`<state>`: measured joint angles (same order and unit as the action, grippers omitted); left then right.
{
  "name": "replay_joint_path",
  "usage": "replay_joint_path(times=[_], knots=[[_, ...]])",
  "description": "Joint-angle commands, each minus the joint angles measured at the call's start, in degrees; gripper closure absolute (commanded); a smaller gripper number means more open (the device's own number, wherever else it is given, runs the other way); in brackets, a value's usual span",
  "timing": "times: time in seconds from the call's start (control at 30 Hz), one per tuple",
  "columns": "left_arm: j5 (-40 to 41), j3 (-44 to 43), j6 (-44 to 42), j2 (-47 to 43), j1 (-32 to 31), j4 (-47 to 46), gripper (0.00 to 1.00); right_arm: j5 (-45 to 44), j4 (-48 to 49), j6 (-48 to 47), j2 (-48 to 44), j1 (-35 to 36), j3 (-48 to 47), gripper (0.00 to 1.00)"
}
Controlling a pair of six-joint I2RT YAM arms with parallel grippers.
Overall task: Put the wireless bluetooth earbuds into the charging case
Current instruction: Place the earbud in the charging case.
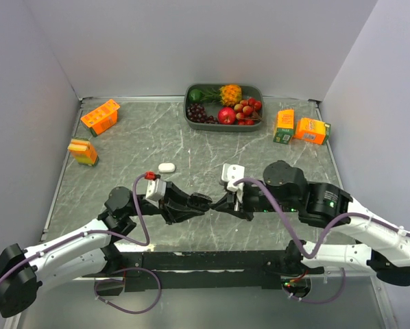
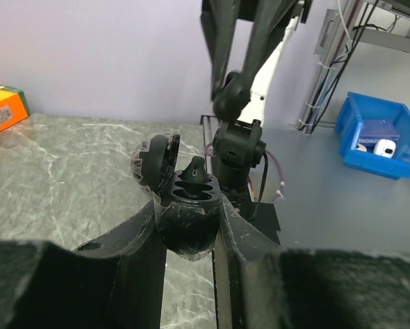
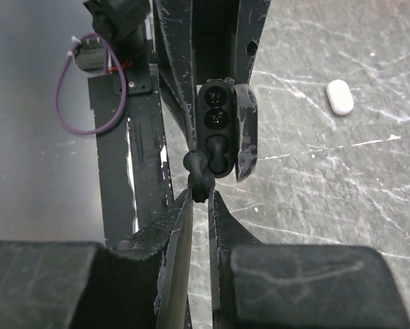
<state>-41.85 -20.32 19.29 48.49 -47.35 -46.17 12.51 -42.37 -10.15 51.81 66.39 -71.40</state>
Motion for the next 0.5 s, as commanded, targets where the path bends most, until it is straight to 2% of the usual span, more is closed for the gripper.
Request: replay_joint_path(times=[0.0, 0.47], knots=[[-3.9, -2.4, -0.7, -0.6, -0.3, -2.6, 0.99, -1.4, -0.8, -0.4, 1.5, 1.2, -4.2, 1.0], [-6.1, -4.0, -4.1, -1.3, -0.6, 4.6, 0.99, -3.5, -3.6, -0.7, 6.5, 4.9, -8.5, 1.0]])
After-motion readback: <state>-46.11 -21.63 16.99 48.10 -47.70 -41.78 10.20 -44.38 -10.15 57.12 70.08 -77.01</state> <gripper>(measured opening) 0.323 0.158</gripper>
